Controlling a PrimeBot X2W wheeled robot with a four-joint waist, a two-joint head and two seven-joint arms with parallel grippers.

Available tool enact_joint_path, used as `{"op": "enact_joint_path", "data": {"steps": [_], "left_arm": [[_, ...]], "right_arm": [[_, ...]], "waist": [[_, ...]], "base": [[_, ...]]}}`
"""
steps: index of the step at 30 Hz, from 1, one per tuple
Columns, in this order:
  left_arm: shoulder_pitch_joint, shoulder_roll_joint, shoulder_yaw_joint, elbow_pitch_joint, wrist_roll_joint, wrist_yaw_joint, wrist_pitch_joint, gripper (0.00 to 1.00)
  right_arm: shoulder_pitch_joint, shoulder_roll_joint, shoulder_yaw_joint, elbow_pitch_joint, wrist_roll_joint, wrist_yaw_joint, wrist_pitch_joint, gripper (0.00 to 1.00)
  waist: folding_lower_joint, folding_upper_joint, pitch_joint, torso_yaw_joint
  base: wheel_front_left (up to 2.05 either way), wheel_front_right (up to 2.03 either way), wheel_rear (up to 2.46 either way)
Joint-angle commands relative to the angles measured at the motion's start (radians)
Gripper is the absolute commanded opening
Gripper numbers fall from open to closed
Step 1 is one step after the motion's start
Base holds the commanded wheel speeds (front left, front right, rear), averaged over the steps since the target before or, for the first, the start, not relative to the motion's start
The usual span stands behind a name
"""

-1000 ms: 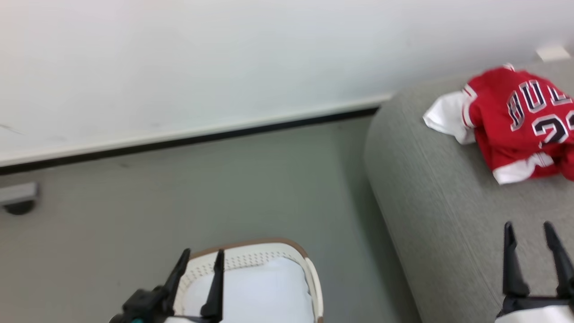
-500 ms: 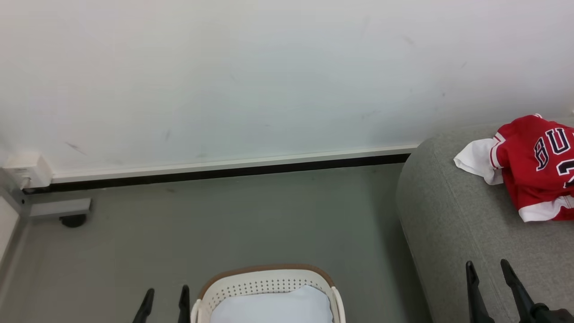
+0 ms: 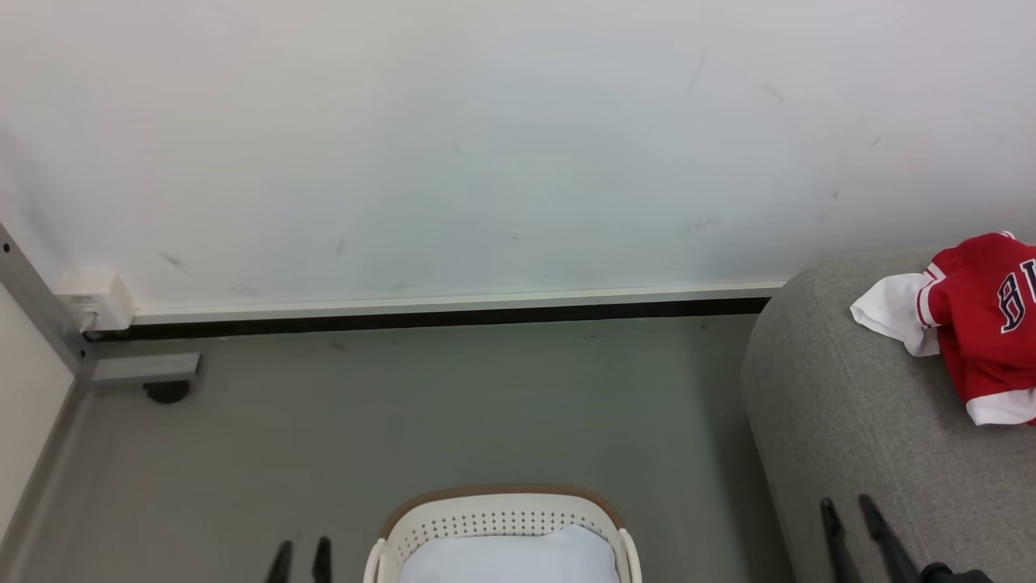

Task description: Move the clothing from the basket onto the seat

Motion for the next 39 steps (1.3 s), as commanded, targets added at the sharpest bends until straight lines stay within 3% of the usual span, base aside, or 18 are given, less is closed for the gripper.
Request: {"op": "enact_joint_path", "data": {"steps": [1, 39], "left_arm": [[0.0, 0.0, 0.0, 0.002, -0.002, 0.0, 0.0, 0.0], [-0.108, -0.017, 0.097, 0.049, -0.596, -0.07, 0.164, 0.0]], "right_arm": [[0.0, 0.0, 0.0, 0.001, 0.001, 0.0, 0.0, 0.0], [-0.061, -0.001, -0.065, -0.008, 0.618, -0.001, 0.164, 0.0]], "waist": [[0.0001, -0.0001, 0.0, 0.0], [0.0001, -0.0001, 0.016, 0.014]], "base": [[0.0, 0.0, 0.0], [0.0, 0.0, 0.0]]}}
